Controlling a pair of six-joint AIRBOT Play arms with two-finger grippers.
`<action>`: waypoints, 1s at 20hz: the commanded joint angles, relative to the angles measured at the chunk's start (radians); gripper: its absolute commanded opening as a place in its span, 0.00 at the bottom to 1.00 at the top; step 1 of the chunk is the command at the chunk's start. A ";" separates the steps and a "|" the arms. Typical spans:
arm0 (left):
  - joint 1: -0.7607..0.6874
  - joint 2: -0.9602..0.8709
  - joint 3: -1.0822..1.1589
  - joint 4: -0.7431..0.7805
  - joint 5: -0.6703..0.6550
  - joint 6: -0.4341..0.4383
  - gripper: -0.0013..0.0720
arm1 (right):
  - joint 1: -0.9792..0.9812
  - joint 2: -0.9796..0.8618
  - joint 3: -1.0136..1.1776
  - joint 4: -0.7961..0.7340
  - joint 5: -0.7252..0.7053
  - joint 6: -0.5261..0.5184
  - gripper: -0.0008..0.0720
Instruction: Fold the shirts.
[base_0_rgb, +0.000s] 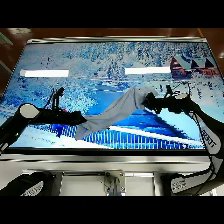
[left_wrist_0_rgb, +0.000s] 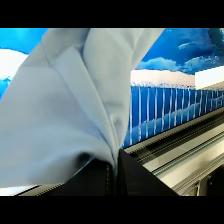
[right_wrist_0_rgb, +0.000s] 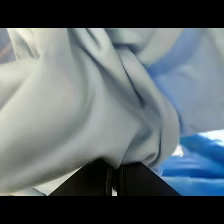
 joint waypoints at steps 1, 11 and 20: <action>0.018 0.000 0.000 0.001 0.008 0.038 0.08 | 0.008 0.026 0.017 0.052 0.008 -0.091 0.09; 0.321 0.177 0.793 0.194 -0.212 0.113 0.07 | -0.145 0.663 0.517 0.016 0.109 -0.239 0.09; 0.409 0.204 1.242 0.202 -0.606 0.002 0.08 | -0.206 0.885 0.863 -0.323 -0.008 0.029 0.09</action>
